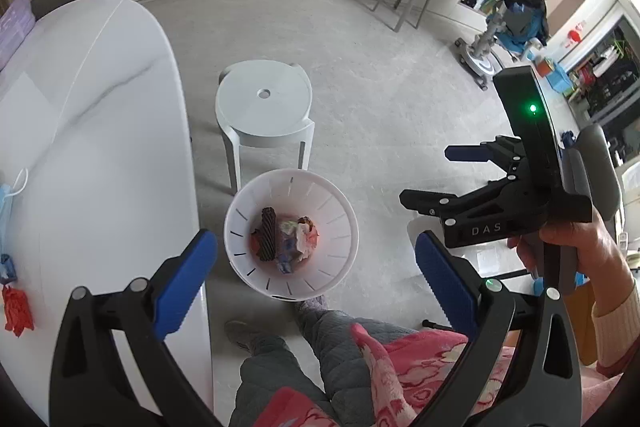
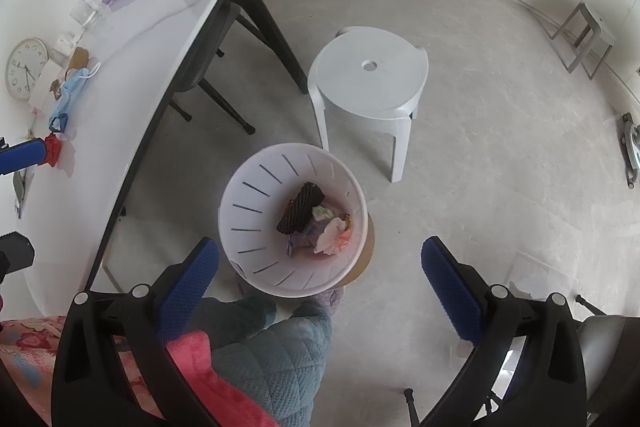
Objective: Collect trash
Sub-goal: 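Open the left gripper over the bin to drop the blue box, then move both open grippers back over the table toward the red paper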
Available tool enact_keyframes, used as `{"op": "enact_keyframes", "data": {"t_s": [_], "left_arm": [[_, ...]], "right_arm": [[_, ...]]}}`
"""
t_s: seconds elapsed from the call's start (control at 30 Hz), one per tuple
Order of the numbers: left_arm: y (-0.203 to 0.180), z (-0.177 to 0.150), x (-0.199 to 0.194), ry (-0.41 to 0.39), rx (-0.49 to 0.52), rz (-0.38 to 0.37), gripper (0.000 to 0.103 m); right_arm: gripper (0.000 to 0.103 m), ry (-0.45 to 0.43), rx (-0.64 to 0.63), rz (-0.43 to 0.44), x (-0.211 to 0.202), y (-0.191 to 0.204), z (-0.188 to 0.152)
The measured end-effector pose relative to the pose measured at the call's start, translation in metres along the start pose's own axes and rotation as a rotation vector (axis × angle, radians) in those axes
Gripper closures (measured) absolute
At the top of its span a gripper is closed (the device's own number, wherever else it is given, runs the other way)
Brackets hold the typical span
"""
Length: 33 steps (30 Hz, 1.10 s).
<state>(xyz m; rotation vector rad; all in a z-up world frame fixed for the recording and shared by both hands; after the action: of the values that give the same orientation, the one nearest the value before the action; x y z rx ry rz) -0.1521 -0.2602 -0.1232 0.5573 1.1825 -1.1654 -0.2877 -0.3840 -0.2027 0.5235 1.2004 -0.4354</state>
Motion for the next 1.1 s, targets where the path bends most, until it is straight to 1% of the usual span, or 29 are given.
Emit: {"op": "enact_keyframes", "data": {"t_s": [0.13, 0.23, 0.37, 0.57, 0.67, 0.77, 0.87, 0.93, 0.97, 1.0, 1.1], "left_arm": [[0.01, -0.002, -0.006, -0.01, -0.032, 0.013, 0.008], [0.024, -0.006, -0.014, -0.027, -0.064, 0.037, 0.008], [0.045, -0.014, -0.027, -0.051, -0.122, 0.07, 0.008], [0.092, -0.029, -0.052, -0.102, -0.24, 0.139, 0.008], [0.121, -0.044, -0.068, -0.138, -0.306, 0.213, 0.008], [0.149, -0.059, -0.08, -0.155, -0.374, 0.248, 0.008], [0.182, -0.078, -0.093, -0.179, -0.459, 0.299, 0.008], [0.207, -0.094, -0.103, -0.195, -0.516, 0.353, 0.008], [0.215, -0.1, -0.104, -0.198, -0.529, 0.369, 0.008], [0.227, -0.108, -0.107, -0.203, -0.554, 0.404, 0.008], [0.256, -0.124, -0.115, -0.227, -0.619, 0.471, 0.009]], "right_arm": [[0.003, -0.008, -0.026, 0.005, -0.001, 0.014, 0.005], [0.003, -0.013, -0.05, 0.011, -0.002, 0.027, 0.011], [0.003, -0.026, -0.103, 0.027, -0.001, 0.053, 0.026], [0.003, -0.052, -0.193, 0.056, 0.0, 0.102, 0.049], [0.003, -0.065, -0.234, 0.074, 0.002, 0.13, 0.06], [0.003, -0.077, -0.275, 0.098, 0.003, 0.16, 0.071], [0.003, -0.084, -0.318, 0.126, 0.006, 0.193, 0.082], [0.003, -0.086, -0.353, 0.142, 0.007, 0.216, 0.088], [0.003, -0.087, -0.368, 0.15, 0.008, 0.227, 0.091], [0.003, -0.088, -0.384, 0.161, 0.009, 0.238, 0.093], [0.003, -0.084, -0.415, 0.183, 0.012, 0.262, 0.098]]}}
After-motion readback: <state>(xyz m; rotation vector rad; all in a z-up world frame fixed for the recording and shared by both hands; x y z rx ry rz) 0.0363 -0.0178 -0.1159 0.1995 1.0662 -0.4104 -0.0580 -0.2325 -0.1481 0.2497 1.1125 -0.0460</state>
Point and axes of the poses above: each gripper's, at about its wrist camera, not at the fingertips, and x roughly the way its jaws point, y to its left, z to its top, the point moved 1 cm from there along x, roughly the way its jaws point, and after that the axes turned 2 degrees about -z, right-handed, at the moved point
